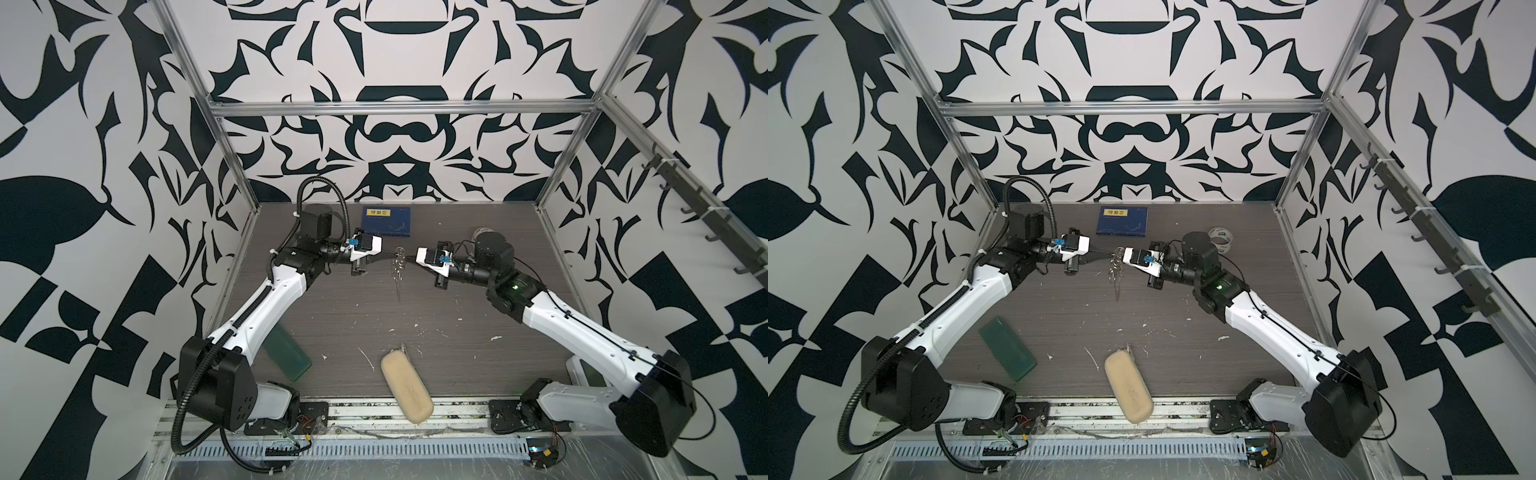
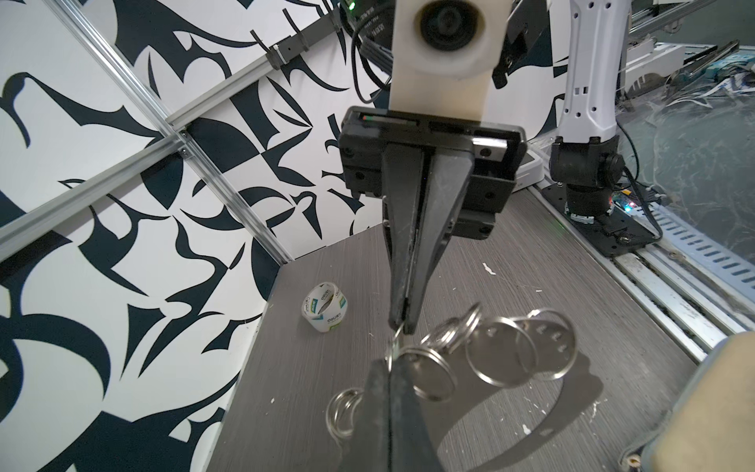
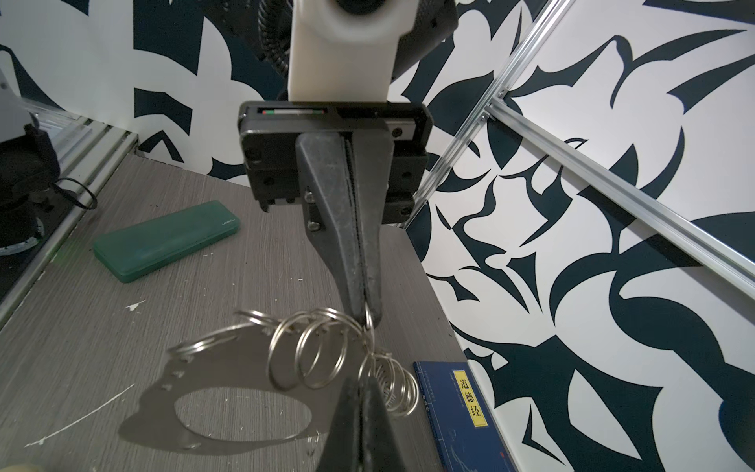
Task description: Remove the keys from the keyring
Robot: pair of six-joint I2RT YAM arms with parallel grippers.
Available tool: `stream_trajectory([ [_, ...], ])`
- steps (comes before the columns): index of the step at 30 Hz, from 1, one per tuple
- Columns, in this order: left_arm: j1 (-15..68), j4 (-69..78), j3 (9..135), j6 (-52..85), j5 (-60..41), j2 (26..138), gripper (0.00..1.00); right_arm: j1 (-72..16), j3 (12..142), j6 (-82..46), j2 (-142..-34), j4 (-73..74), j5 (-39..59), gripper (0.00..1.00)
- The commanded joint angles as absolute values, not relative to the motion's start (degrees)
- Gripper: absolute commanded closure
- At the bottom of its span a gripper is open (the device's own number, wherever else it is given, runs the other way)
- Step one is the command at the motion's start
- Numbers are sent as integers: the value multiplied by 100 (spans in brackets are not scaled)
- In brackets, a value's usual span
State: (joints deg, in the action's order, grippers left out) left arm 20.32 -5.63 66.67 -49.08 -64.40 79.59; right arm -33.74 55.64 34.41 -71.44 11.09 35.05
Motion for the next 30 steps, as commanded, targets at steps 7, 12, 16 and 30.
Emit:
stream_trajectory([
  [7, 1915, -659, 6868, -4821, -7122, 7867, 100, -3138, 5688, 2938, -7547, 1934, 3270, 100],
  [12, 1912, -659, 6838, -4747, -7110, 7805, 100, -3136, 5650, 2736, -7623, 2176, 3306, 100],
  [16, 1913, -676, 6834, -4711, -7101, 7753, 100, -3134, 5650, 2639, -7680, 2291, 3363, 98],
  [30, 1915, -785, 6801, -4664, -7099, 7590, 100, -3143, 5708, 2358, -7861, 2593, 3544, 82],
])
